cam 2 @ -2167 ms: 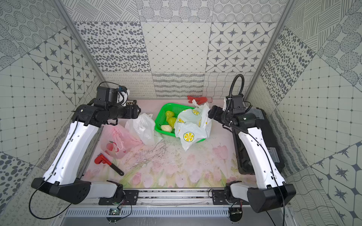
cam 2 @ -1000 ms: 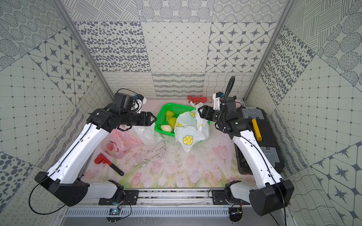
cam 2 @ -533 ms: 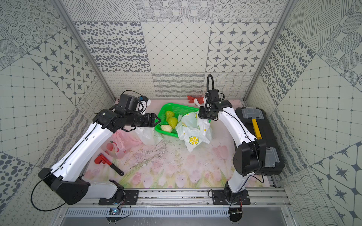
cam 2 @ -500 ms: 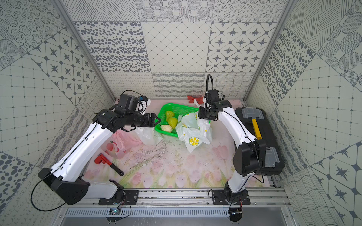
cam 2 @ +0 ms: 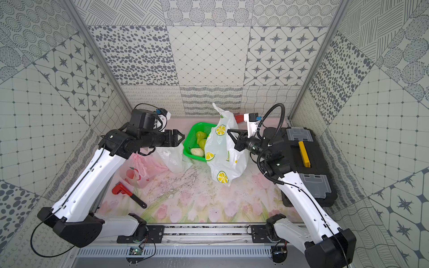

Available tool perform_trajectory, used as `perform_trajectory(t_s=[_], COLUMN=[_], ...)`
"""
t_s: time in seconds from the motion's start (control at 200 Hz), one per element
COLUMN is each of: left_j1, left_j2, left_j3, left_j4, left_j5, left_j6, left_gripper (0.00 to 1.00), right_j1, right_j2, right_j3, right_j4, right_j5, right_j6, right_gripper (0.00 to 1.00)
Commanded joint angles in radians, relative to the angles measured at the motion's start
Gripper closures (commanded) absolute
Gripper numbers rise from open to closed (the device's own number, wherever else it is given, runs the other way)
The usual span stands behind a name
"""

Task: Place the pears into plastic bags & tie knots
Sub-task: Pick up the plastic bag from the basket.

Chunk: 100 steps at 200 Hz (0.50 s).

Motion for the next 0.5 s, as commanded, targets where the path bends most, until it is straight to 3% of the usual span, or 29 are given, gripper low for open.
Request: perform_trajectory(t_s=[0.0, 0.315, 0.42, 0.495], left_j1=[0.048, 0.173, 0.174, 0.174], left_j2=[-0.009, 0.022, 0.021, 0.02], left_j3=[-0.001, -0.05, -0.055, -0.056], left_j4=[0.075, 0.203, 0.261, 0.269], left_j5=[0.011, 0.16, 0.183, 0.151], left_j6=[-0.096, -0.216, -0.244, -0.244], left_gripper=[0.16, 0.14, 0.13, 0.13], right_j1=[0.064, 0.154, 0.168, 0.186], right_j2=[-0.008, 0.004, 0.006, -0.006], right_j3=[-0.053, -0.034, -0.062, -0.137], right_j4=[0.36, 0.528, 0.545, 0.572], right_j5=[-0.093, -0.152, -0.07, 0.083], right_j6=[0.036, 0.026, 0.067, 0.161], right_gripper=[1.0, 1.0, 1.0, 1.0])
